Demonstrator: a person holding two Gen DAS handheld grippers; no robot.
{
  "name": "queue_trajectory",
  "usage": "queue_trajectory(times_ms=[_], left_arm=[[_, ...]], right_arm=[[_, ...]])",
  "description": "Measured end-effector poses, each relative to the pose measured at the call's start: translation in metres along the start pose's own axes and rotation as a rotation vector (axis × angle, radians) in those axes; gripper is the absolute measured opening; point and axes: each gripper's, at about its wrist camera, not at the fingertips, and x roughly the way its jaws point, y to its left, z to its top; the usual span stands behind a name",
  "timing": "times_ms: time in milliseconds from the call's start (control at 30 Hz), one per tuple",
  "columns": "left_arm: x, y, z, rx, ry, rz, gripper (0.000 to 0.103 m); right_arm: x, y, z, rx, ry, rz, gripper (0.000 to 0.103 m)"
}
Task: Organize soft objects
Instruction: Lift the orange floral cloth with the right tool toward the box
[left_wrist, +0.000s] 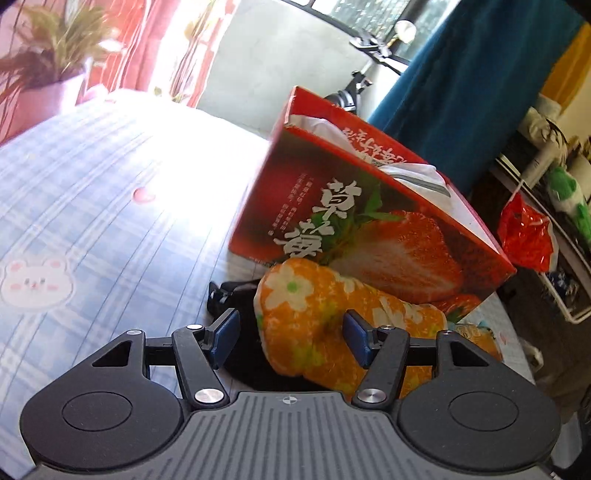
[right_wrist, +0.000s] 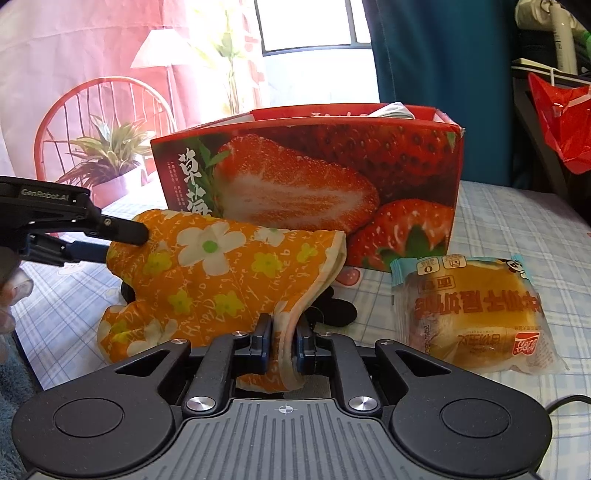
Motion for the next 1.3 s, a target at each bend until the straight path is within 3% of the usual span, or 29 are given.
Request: queue_trajectory(times_ms=[33, 67, 167, 233, 433, 833, 1167, 1300], left_arm=[[-0.002, -0.002, -0.001, 0.012, -0.013, 0.004, 0.054], [-0.003, -0.004, -0.002, 0.028, -0.022, 0.002, 0.038], [-0.011, -0.01, -0.006, 0.084, -0.039, 0.0, 0.025], [-0.019, -0.014, -0.011, 0.115, -0.06, -0.016, 0.022], [-0.026, -0.026, -0.022, 0.206, -0.076, -0.025, 0.022], [-0.013, -0.021, -0.031, 0.224, -0.005, 0.022, 0.022], [-0.033, -0.025, -0.022, 0.238, -0.082, 0.029, 0.017], [-0.047, -0.023, -0.009, 0.176, -0.108, 0.004, 0.016]], right_arm=[[0.0, 0.0, 0.0, 0.0, 0.0, 0.0, 0.012], [0.0, 0.0, 0.0, 0.002, 0.0, 0.0, 0.012], [0.0, 0.0, 0.0, 0.009, 0.0, 0.001, 0.012], [0.0, 0.001, 0.0, 0.011, -0.002, -0.003, 0.013], [-0.002, 0.001, -0.001, 0.007, -0.012, -0.004, 0.012], [-0.005, 0.0, -0.001, 0.002, -0.021, 0.015, 0.013], [-0.032, 0.007, 0.012, -0.049, -0.147, 0.062, 0.011], [-0.042, 0.012, 0.023, -0.093, -0.191, 0.074, 0.011]])
